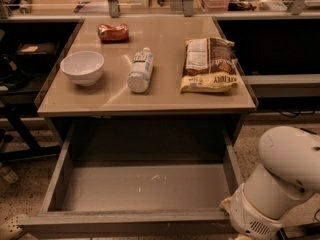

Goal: Open top drawer

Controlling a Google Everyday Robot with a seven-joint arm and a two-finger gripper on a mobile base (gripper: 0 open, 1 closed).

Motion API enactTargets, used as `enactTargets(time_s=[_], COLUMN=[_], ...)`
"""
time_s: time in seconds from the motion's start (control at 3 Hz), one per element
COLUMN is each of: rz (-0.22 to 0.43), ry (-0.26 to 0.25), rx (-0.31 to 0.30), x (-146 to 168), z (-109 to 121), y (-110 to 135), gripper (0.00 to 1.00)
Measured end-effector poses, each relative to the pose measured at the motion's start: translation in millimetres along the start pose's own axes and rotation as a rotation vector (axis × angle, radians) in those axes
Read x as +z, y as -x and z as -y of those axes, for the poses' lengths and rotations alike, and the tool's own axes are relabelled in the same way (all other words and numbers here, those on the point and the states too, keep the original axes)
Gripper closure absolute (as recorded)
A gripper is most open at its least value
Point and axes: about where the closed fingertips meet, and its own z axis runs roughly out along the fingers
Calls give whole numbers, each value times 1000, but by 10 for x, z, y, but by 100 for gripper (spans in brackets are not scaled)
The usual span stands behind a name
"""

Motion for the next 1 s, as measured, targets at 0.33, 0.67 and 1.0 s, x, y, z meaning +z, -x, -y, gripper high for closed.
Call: enactTargets(time_s=[0.33, 0.67, 1.0], rz=[33, 79, 110], ry=[-52, -183, -286], rx=[8, 83, 157], x=[-307, -1118, -1771], z=[119, 188, 196], y=[66, -121, -328], gripper=[0, 0, 0])
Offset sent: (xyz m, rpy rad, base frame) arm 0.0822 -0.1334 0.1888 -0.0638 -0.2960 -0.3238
